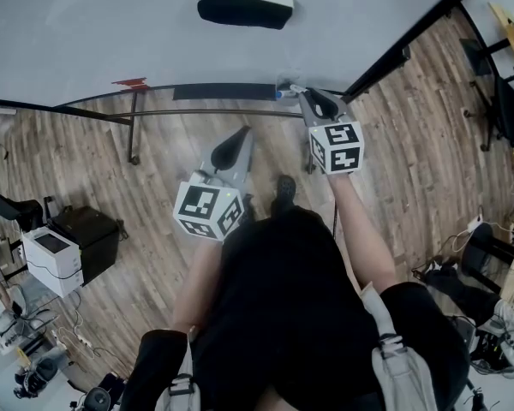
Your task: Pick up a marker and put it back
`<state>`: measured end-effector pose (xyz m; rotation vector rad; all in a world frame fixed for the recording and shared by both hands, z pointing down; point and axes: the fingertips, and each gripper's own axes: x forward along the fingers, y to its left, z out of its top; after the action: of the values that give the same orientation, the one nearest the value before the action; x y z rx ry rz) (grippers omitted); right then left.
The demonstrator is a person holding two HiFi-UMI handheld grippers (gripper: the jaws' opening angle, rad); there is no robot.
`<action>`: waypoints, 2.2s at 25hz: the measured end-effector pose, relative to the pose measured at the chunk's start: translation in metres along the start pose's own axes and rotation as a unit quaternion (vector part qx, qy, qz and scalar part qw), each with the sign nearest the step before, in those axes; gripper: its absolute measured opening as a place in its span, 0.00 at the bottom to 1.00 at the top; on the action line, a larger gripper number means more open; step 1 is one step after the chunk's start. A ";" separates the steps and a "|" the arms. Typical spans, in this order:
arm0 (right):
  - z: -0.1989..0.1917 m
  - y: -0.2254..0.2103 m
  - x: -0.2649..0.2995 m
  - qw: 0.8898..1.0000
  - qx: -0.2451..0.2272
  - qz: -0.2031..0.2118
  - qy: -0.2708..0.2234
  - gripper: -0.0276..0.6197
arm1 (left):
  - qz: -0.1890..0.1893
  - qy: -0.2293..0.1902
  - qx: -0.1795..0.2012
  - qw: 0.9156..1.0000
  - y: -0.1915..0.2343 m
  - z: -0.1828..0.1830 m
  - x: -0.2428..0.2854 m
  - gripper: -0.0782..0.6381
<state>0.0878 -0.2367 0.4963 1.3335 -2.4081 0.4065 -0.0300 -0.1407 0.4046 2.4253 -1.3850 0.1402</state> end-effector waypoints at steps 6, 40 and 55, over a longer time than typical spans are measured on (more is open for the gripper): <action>0.001 0.000 0.005 1.000 0.006 0.008 0.005 0.16 | -0.001 0.001 0.000 1.000 0.002 0.000 0.002 0.13; 0.035 0.009 -0.037 0.997 0.033 -0.021 -0.065 0.16 | -0.032 -0.003 -0.001 0.999 0.006 -0.002 -0.015 0.13; 0.048 0.102 -0.110 0.984 0.067 0.065 -0.151 0.05 | -0.094 -0.008 0.002 0.996 -0.010 -0.011 -0.060 0.13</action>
<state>0.0465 -0.1218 0.3974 1.3838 -2.7726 0.4363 -0.0512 -0.0836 0.3974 2.5500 -1.1552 0.0784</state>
